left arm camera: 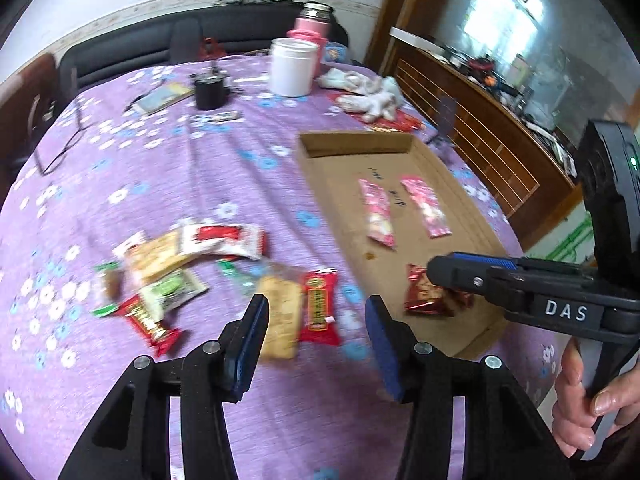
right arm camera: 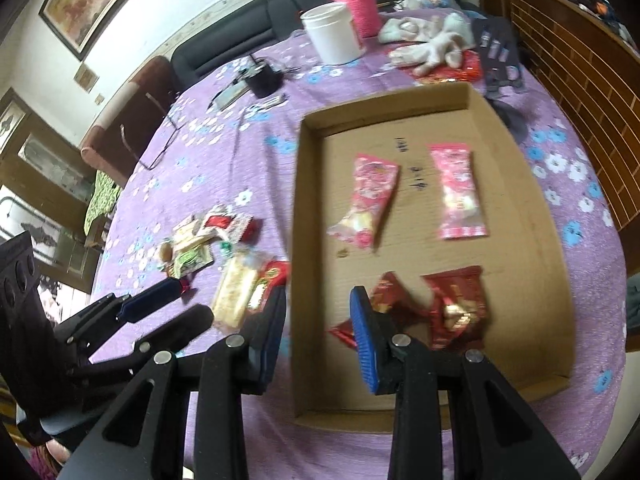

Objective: Organize snacks

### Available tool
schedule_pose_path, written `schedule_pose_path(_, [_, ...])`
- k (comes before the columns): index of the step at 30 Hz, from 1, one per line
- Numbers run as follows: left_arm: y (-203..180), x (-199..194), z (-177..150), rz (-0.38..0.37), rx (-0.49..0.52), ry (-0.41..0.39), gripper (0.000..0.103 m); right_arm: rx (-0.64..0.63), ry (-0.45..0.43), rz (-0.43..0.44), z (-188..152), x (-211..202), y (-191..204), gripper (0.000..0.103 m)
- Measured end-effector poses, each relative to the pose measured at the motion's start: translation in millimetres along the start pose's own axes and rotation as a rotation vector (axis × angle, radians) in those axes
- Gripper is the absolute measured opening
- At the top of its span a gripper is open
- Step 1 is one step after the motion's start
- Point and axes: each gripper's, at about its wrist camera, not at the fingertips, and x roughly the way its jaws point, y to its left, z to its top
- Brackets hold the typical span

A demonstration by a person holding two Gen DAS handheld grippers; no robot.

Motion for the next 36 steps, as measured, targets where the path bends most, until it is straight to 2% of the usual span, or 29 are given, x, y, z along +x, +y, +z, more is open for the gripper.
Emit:
schedule_pose_path(11, [82, -11, -19, 0.069, -0.16, 0.004, 0.053, -0.072, 0.076, 0.036, -8, 33, 46, 0.035])
schedule_pose_path(21, [158, -1, -19, 0.124, -0.261, 0.042, 0.053, -0.063, 0.098, 0.029, -15, 52, 61, 0.036])
schedule_pose_path(26, [178, 21, -4, 0.117, -0.272, 0.068, 0.053, -0.037, 0.089, 0.013, -16, 51, 58, 0.036])
schedule_pose_path(31, [186, 47, 7, 0.109, -0.242, 0.113, 0.053, -0.013, 0.092, 0.006, -18, 51, 55, 0.036])
schedule_pose_path(34, [185, 53, 13, 0.119, -0.211, 0.104, 0.053, -0.004, 0.097, 0.017, -19, 52, 56, 0.037])
schedule_pose_path(35, [184, 54, 13, 0.13, -0.2, 0.099, 0.051, 0.005, 0.103, 0.027, -18, 53, 56, 0.038])
schedule_pose_path(36, [182, 55, 14, 0.153, -0.185, 0.093, 0.043, 0.011, 0.106, 0.03, -18, 55, 57, 0.04])
